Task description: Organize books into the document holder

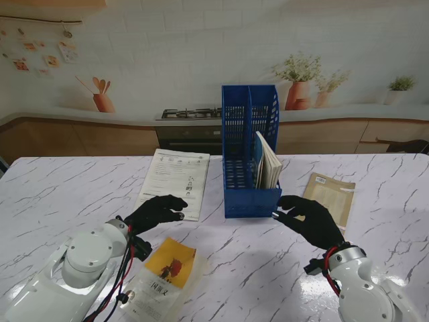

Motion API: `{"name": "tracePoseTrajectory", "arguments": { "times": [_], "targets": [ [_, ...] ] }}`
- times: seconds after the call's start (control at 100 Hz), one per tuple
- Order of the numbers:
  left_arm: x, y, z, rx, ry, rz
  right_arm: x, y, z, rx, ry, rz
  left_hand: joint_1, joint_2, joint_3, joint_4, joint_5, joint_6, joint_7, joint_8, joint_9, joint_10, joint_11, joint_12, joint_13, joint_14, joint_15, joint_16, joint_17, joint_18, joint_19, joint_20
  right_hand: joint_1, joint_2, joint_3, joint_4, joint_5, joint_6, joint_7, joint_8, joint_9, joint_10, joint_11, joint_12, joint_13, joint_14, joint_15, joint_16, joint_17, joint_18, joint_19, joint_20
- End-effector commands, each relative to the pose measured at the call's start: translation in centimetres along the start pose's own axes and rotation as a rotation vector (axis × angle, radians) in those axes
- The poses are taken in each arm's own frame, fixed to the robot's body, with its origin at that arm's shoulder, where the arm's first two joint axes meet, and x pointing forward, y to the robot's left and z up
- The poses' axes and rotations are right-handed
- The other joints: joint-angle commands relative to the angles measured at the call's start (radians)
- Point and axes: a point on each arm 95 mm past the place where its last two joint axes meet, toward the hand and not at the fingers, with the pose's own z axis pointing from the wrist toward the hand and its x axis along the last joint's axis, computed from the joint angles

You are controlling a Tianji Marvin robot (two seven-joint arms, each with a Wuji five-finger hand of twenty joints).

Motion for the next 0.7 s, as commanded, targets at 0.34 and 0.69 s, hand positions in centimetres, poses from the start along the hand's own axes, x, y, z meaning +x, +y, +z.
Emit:
{"name": "tracePoseTrajectory", "arguments": {
  "times": [0.34,0.69],
  "targets": [
    [-0.4,0.9,-1.5,0.029,0.049,0.039,-2.5,-2.4,0.2,0.084,-0.072,0.014,-0.057,0.125,-0.184,0.015,0.022,-0.015,0.040,0.011,0.048,-0.020,0.044,0.024,0.057,0.008,0.093,0.076,0.016,-0.018,0.090,0.058,0.023,0.002,-0.005,0.036,-0.020,-0.036,0.022,0.042,-0.008,-0.026,0.027,0.023,0.028,-0.032,0.037,0.021,0.005,-0.040,0.039,0.029],
    [-2.4,1.1,-6.8,0.120,-0.024,0.132,-2.8,-2.9,0.6,0.111,-0.092,0.029,0.069,0.117,-0.331,0.012,0.207,-0.032,0.257,-0.013,0.289,-0.021,0.157,0.067,0.280,0.019,0.314,0.168,0.174,0.023,0.318,0.112,0.018,0.012,0.035,0.035,-0.027,-0.021,0.010,0.036,-0.016,-0.019,0.028,0.022,0.021,-0.031,0.034,0.017,-0.010,-0.040,0.016,0.018]
  ]
}}
